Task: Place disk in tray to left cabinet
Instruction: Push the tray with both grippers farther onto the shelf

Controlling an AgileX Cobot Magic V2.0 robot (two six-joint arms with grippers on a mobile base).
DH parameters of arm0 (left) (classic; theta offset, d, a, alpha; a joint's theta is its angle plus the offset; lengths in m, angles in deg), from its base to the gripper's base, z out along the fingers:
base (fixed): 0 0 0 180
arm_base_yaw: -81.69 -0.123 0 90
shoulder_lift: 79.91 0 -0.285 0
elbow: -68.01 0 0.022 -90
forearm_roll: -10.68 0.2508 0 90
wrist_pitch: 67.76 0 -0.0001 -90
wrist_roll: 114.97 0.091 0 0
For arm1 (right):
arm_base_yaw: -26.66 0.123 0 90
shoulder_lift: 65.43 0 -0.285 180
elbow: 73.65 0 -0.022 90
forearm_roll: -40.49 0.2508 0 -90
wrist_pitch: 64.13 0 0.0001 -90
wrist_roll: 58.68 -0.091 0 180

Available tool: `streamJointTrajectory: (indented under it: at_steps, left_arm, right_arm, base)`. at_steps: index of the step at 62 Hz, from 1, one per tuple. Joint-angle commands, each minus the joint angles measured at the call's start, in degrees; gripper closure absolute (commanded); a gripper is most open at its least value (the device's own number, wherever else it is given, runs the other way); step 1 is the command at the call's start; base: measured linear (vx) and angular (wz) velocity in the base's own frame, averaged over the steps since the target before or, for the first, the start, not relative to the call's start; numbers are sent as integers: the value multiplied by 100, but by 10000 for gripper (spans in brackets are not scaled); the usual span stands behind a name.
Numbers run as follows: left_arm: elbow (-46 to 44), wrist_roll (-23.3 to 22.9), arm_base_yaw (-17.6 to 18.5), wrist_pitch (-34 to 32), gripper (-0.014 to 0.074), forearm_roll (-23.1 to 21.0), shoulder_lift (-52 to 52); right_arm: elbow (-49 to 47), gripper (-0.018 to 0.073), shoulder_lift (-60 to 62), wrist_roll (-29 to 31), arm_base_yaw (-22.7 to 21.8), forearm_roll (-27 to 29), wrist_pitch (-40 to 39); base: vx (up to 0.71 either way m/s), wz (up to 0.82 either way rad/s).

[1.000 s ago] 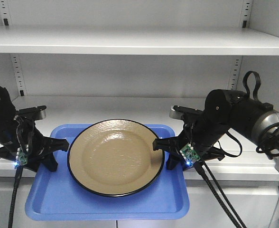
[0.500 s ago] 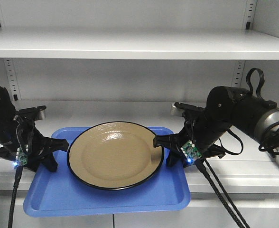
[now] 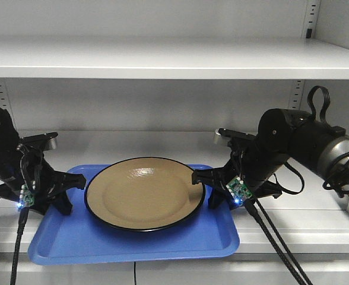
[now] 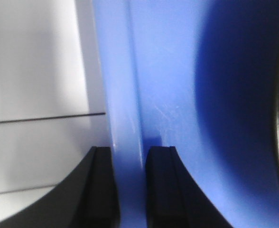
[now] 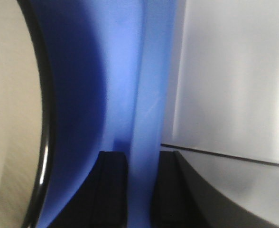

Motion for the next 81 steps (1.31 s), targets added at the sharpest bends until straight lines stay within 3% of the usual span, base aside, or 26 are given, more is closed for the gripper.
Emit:
streamJointTrajectory:
  at_steps: [1,47,55,67,81]
  left_arm:
    - [-220,30,19,-241,597,-153,-349]
    - [-220,33,19,-299,597,-153,-349]
    - [-220,98,19,-720,597,-147,-349]
    - [-220,203,19,-1762,597,24,-323]
    - [-220,203,19,-2317,574,37,-94]
  right_arm:
    - [-133,563,276,45,-32,-47,-206]
    - [-133,563,276,45,-32,-47,-272]
    - [-133,563,276,45,-32,-59,-498]
    - [-133,563,276,45,-32,-221,-1577]
    - [-133,536,276,201,-32,-564,-2450]
  base:
    - [2,-3]
    - [0,0]
    - [0,0]
    - [0,0]
    - [0,0]
